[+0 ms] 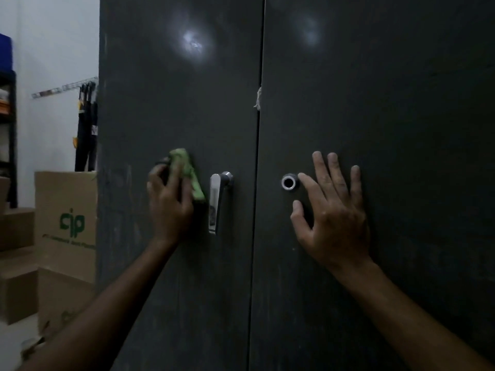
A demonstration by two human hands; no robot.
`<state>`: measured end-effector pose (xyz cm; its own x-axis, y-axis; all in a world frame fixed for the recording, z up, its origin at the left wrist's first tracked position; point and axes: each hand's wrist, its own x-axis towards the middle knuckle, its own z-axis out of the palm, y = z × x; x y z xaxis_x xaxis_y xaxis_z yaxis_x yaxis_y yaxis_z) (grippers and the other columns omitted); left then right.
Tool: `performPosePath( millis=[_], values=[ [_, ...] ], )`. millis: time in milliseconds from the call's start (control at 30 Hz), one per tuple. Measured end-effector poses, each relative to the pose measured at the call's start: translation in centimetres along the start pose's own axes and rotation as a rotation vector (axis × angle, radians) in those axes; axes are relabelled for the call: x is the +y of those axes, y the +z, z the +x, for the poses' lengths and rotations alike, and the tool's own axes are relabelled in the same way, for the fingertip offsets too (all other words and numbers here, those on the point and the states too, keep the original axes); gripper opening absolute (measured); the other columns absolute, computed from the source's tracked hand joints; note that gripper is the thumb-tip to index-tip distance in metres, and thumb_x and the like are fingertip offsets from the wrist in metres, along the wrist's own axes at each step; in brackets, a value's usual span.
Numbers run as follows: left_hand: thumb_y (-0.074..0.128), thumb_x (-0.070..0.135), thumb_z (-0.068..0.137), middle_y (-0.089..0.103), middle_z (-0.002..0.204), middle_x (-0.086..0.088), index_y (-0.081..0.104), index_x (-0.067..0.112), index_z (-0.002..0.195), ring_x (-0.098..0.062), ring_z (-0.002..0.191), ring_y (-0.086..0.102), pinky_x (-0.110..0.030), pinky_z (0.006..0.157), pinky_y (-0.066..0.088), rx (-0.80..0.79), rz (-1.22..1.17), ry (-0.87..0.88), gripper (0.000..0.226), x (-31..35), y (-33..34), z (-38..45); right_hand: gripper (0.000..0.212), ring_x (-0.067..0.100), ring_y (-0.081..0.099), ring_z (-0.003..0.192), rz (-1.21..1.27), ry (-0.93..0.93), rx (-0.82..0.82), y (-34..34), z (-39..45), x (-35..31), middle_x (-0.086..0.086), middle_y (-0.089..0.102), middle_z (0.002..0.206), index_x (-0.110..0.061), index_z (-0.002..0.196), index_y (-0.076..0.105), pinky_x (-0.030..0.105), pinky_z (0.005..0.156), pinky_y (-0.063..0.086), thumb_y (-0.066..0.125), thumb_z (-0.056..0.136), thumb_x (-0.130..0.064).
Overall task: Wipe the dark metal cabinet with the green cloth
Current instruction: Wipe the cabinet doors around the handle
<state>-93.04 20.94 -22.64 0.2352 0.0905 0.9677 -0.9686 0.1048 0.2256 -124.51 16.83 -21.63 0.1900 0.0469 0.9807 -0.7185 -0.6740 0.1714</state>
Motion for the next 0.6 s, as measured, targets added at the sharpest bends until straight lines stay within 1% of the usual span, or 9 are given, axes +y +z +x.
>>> performPosePath(
  millis=[100,167,200,233,333,367,400,500,600],
  values=[
    [0.051,0.029,0.1,0.041,0.14,-0.011,0.045,0.026,0.147,-0.034,0.119,0.049,-0.038,0.098,0.044,-0.153,0.022,0.339,0.048,-1.5,-1.1,-5.5,0.049,0.029,0.022,0.15,-0.013,0.001,-0.004,0.0,0.0,0.0,0.015,0.03,0.159,-0.01,0.134,0.059,0.054,0.123,0.011,0.056,0.088,-0.029],
    [0.052,0.026,0.099,0.043,0.137,-0.016,0.049,0.019,0.144,-0.039,0.113,0.051,-0.044,0.092,0.048,-0.158,0.111,0.43,0.045,-4.2,-2.4,-5.7,0.05,0.029,0.022,0.15,-0.024,-0.002,-0.002,0.1,0.0,0.0,0.015,0.03,0.159,-0.01,0.134,0.058,0.055,0.123,0.012,0.055,0.089,-0.03],
    [0.051,0.026,0.098,0.043,0.136,-0.019,0.05,0.015,0.144,-0.042,0.113,0.05,-0.048,0.092,0.049,-0.153,0.15,0.399,0.047,-5.6,-2.9,-4.6,0.05,0.028,0.022,0.15,-0.029,-0.003,-0.003,0.1,0.0,-0.1,0.015,0.03,0.159,-0.009,0.135,0.058,0.055,0.123,0.012,0.055,0.089,-0.03],
    [0.049,0.027,0.098,0.042,0.136,-0.022,0.05,0.011,0.145,-0.044,0.115,0.049,-0.05,0.093,0.048,-0.136,0.169,0.291,0.049,-6.8,-3.2,-3.0,0.05,0.028,0.021,0.151,-0.031,-0.003,-0.006,0.2,-0.1,-0.1,0.015,0.029,0.159,-0.009,0.135,0.057,0.055,0.123,0.011,0.054,0.089,-0.03],
    [0.038,0.038,0.096,0.041,0.135,-0.027,0.045,0.014,0.149,-0.047,0.115,0.049,-0.052,0.099,0.044,-0.018,0.2,-0.271,0.059,-8.9,-3.5,3.1,0.051,0.027,0.022,0.15,-0.032,0.005,-0.001,0.2,0.0,-0.3,0.015,0.03,0.159,-0.008,0.136,0.056,0.055,0.123,0.011,0.054,0.089,-0.029],
    [0.036,0.041,0.096,0.041,0.135,-0.027,0.043,0.015,0.15,-0.048,0.113,0.049,-0.052,0.1,0.044,0.006,0.235,-0.377,0.061,-8.4,-3.2,3.9,0.051,0.027,0.022,0.15,-0.031,0.006,0.003,0.2,0.0,-0.3,0.015,0.03,0.158,-0.008,0.136,0.057,0.054,0.123,0.011,0.055,0.089,-0.028],
    [0.036,0.04,0.097,0.041,0.136,-0.027,0.042,0.014,0.151,-0.048,0.113,0.049,-0.051,0.1,0.043,0.013,0.247,-0.385,0.061,-7.4,-2.9,3.6,0.051,0.027,0.023,0.15,-0.027,0.006,0.008,0.2,0.0,-0.3,0.015,0.03,0.158,-0.007,0.135,0.057,0.054,0.123,0.011,0.056,0.089,-0.028],
    [0.04,0.035,0.1,0.037,0.14,-0.022,0.042,0.013,0.151,-0.041,0.12,0.043,-0.044,0.101,0.039,-0.055,0.143,-0.104,0.055,-4.2,-2.1,-2.2,0.051,0.028,0.024,0.15,-0.026,0.006,0.018,0.2,0.1,-0.4,0.015,0.032,0.158,-0.007,0.135,0.057,0.055,0.123,0.012,0.057,0.088,-0.028],
    [0.04,0.034,0.102,0.038,0.14,-0.018,0.045,0.011,0.147,-0.04,0.121,0.044,-0.049,0.097,0.044,-0.169,0.146,0.186,0.051,-5.3,-2.9,-6.9,0.052,0.027,0.024,0.15,-0.032,-0.009,0.015,0.4,-0.1,-0.2,0.014,0.032,0.158,-0.007,0.136,0.056,0.055,0.122,0.013,0.055,0.089,-0.028]
  ],
)
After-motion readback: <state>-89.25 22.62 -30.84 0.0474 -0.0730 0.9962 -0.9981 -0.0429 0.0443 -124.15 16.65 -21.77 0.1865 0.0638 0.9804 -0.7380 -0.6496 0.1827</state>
